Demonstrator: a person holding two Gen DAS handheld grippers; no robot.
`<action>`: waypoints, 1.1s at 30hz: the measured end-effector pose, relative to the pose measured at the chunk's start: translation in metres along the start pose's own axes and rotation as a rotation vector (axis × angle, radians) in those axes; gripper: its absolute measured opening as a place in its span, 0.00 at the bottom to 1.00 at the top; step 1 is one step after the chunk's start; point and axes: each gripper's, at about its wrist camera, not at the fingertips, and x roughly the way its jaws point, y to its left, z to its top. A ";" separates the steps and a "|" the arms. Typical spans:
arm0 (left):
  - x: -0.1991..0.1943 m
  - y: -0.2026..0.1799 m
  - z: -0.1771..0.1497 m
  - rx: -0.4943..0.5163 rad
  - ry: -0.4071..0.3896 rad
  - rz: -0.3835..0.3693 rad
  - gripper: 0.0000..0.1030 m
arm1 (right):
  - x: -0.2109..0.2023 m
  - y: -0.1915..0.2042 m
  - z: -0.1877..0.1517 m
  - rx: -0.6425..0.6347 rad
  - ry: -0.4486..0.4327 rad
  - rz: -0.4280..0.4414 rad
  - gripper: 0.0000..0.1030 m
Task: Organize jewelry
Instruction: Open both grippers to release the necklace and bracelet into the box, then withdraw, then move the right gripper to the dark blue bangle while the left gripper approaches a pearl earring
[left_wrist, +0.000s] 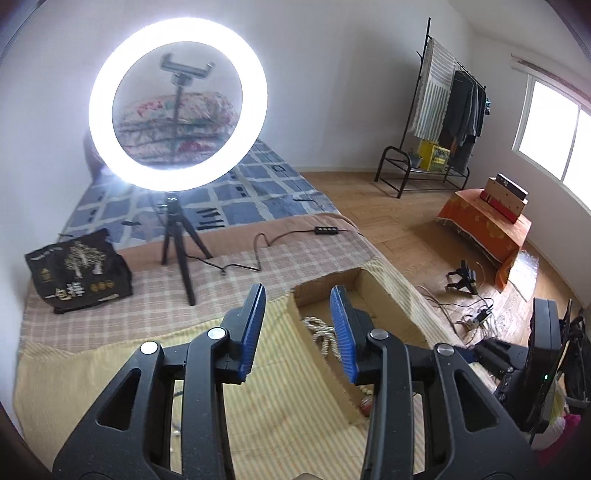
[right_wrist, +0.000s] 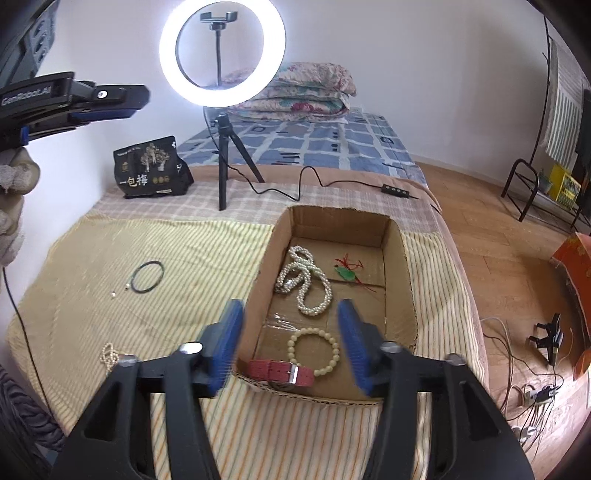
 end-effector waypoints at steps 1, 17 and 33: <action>-0.010 0.005 -0.003 -0.003 -0.017 0.008 0.51 | -0.003 0.005 0.001 -0.006 -0.017 -0.014 0.68; -0.095 0.088 -0.076 -0.055 -0.049 0.151 0.65 | -0.008 0.049 0.008 0.016 -0.092 0.000 0.72; -0.068 0.151 -0.140 -0.159 0.115 0.167 0.63 | 0.037 0.088 0.026 0.045 0.007 0.084 0.73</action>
